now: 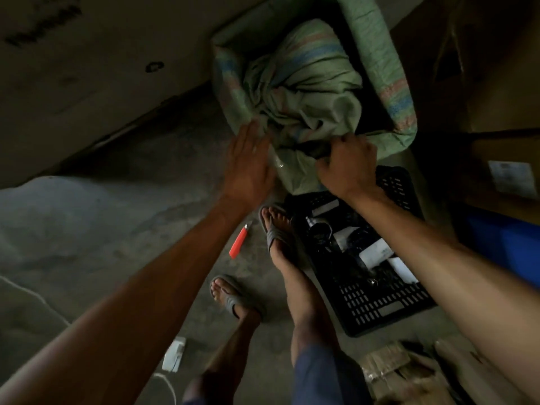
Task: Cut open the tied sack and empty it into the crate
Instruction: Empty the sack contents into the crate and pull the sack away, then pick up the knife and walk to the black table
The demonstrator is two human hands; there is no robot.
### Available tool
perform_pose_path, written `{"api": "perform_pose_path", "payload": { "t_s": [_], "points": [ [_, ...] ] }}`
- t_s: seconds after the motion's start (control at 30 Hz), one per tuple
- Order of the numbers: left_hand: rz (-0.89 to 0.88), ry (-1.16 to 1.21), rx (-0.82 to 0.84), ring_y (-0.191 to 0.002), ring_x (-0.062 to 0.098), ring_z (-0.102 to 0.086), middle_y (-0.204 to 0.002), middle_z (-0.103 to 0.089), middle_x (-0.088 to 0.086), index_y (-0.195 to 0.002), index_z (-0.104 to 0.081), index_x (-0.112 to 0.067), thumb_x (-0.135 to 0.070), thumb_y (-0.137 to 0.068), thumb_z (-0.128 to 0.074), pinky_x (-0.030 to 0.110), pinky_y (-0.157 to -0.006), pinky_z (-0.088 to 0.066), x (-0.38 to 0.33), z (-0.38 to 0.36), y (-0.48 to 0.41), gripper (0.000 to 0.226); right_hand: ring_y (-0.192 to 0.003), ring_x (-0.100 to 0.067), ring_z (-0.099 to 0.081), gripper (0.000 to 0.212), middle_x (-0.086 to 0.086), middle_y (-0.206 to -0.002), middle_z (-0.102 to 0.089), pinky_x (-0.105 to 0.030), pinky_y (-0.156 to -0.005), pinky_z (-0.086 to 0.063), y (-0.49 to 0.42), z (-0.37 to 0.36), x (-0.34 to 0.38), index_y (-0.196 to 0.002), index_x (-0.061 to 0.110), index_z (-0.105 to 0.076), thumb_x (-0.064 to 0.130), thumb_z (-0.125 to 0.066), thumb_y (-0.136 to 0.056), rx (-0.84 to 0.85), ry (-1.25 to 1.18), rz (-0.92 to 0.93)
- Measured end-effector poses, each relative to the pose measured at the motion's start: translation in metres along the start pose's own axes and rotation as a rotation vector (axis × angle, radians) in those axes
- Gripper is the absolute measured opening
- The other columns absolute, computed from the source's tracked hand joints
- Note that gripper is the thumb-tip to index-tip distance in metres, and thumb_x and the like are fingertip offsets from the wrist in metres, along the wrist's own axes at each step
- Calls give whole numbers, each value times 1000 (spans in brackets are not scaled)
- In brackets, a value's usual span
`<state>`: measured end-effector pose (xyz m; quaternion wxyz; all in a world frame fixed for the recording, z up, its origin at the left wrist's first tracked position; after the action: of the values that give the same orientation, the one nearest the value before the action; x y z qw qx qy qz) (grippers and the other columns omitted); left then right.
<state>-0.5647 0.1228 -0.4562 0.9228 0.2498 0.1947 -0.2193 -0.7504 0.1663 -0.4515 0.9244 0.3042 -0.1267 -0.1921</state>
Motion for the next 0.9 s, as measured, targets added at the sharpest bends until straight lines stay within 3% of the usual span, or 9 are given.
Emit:
{"api": "perform_pose_path", "payload": {
  "t_s": [0.13, 0.27, 0.37, 0.47, 0.53, 0.67, 0.77, 0.9],
  "points": [
    [287, 17, 126, -149, 38, -29, -159, -34, 24, -142, -51, -10, -30, -82, -60, 43, -121, -23, 35, 9, 95, 63, -120, -38, -55, 44, -17, -124, -62, -46, -95, -49, 74, 8, 53, -126, 10, -61, 36, -55, -91, 48, -39, 108],
    [479, 31, 200, -153, 33, -19, -166, -21, 17, -152, -38, -17, -27, -88, -67, 45, -121, -23, 79, 2, 178, 71, -117, -35, -61, 41, -13, -124, -66, -42, -93, -51, 130, -35, 99, -125, 16, -64, 36, -57, -90, 156, -55, 147],
    [539, 30, 224, -154, 34, -15, -167, -15, 17, -155, -32, -19, -26, -87, -67, 46, -120, -24, 119, -22, 227, 77, -119, -33, -63, 37, -12, -124, -67, -39, -94, -51, 150, -96, 122, -122, 15, -63, 35, -56, -92, 275, -4, 100],
    [598, 33, 243, -156, 33, -10, -168, -10, 18, -159, -24, -20, -30, -88, -67, 47, -121, -23, 162, -63, 268, 83, -141, -32, -46, 63, -15, -151, -50, -40, -117, -36, 157, -174, 137, -143, 11, -52, 38, -58, -87, 352, 48, 41],
    [618, 42, 244, -156, 34, -7, -168, -8, 18, -160, -19, -20, -32, -88, -67, 47, -121, -23, 188, -98, 287, 86, -150, -32, -33, 66, -17, -160, -39, -42, -123, -26, 160, -215, 146, -146, 8, -50, 40, -59, -89, 377, 42, 11],
    [626, 62, 239, -156, 35, -4, -168, -4, 20, -161, -14, -22, -33, -87, -67, 48, -121, -23, 239, -184, 299, 92, -142, -31, -46, 45, -15, -149, -54, -34, -107, -39, 136, -310, 154, -135, 7, -60, 34, -56, -99, 474, 17, -73],
    [595, 49, 212, -156, 37, 1, -168, 0, 21, -161, -9, -23, -34, -86, -67, 51, -123, -19, 275, -248, 287, 96, -137, -32, -51, 50, -19, -144, -58, -34, -107, -42, 103, -384, 155, -135, 5, -59, 37, -60, -96, 440, -25, -155],
    [632, 74, 204, -156, 36, 8, -168, 7, 19, -162, -3, -23, -36, -90, -64, 54, -124, -13, 318, -320, 273, 94, -144, -31, -43, 64, -19, -153, -47, -35, -115, -34, 71, -465, 150, -146, 3, -46, 41, -62, -96, 445, -25, -265]
  ]
}}
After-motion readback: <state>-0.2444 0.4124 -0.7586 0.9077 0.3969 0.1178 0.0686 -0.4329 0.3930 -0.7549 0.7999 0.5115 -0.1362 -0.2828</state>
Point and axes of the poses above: each hand's wrist, its own y-axis away from the middle knuckle, its own z-axis out of the back of the hand, x = y × z, the point moved 7 cm from there along -y, towards the middle knuckle
